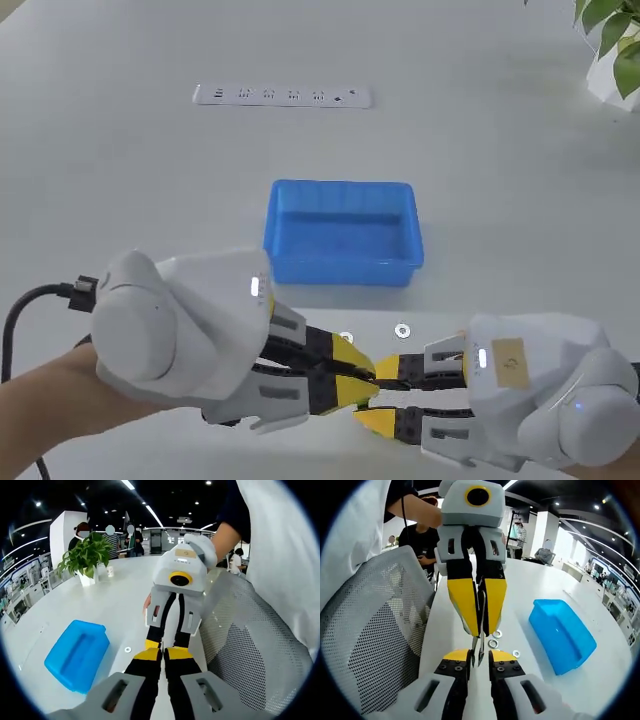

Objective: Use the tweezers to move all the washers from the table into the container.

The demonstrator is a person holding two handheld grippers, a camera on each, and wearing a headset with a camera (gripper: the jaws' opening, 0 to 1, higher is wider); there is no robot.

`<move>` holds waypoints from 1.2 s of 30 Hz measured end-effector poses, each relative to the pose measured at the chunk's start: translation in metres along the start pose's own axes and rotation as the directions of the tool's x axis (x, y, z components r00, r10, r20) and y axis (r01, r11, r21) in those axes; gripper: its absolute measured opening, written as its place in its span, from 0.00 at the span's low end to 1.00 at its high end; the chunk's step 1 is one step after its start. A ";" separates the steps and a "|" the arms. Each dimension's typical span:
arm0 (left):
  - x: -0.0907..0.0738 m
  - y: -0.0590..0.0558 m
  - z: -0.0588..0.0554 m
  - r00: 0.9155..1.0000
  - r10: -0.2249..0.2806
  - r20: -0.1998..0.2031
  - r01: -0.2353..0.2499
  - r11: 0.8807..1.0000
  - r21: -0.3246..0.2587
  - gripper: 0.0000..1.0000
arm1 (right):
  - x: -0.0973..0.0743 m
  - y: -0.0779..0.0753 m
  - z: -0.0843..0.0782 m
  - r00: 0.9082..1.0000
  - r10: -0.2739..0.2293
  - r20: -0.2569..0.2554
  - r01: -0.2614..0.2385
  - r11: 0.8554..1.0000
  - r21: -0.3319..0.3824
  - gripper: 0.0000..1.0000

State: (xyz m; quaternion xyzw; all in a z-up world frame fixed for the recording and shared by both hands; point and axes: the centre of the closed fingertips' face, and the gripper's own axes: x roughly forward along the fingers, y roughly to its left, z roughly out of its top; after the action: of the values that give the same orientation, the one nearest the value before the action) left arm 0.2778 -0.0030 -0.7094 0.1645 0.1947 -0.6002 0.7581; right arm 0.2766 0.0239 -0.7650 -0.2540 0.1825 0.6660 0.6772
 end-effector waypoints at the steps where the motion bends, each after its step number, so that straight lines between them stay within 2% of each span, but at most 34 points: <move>1: -0.002 0.001 0.000 1.000 0.006 0.003 -0.006 1.000 0.000 0.07 | 0.000 -0.001 0.002 1.000 -0.006 0.002 0.006 1.000 -0.002 0.16; 6: -0.009 0.009 0.000 0.999 0.034 0.000 -0.034 0.999 0.008 0.07 | 0.002 -0.002 0.003 1.000 -0.009 0.001 0.009 1.000 0.002 0.18; 10: -0.020 0.020 0.000 0.997 0.075 0.004 -0.075 0.997 0.005 0.07 | 0.001 -0.005 0.002 1.000 -0.029 0.001 0.029 1.000 0.006 0.18; 15: -0.029 0.031 -0.008 0.994 0.106 -0.013 -0.105 0.994 0.011 0.07 | 0.001 -0.007 -0.001 0.999 -0.037 -0.013 0.037 0.999 0.003 0.18; 25: -0.026 0.032 -0.008 0.996 0.094 -0.011 -0.094 0.996 0.005 0.07 | 0.004 -0.009 -0.002 0.999 -0.034 -0.019 0.034 0.999 0.007 0.18; 36: -0.024 0.030 -0.017 0.996 0.084 -0.040 -0.084 0.996 -0.001 0.07 | 0.006 -0.008 -0.004 0.999 -0.031 -0.021 0.032 0.999 0.009 0.18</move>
State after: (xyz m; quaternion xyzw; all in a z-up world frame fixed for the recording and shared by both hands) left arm 0.3000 0.0320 -0.7120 0.1836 0.2035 -0.5642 0.7788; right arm 0.2853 0.0265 -0.7703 -0.2604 0.1886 0.6518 0.6869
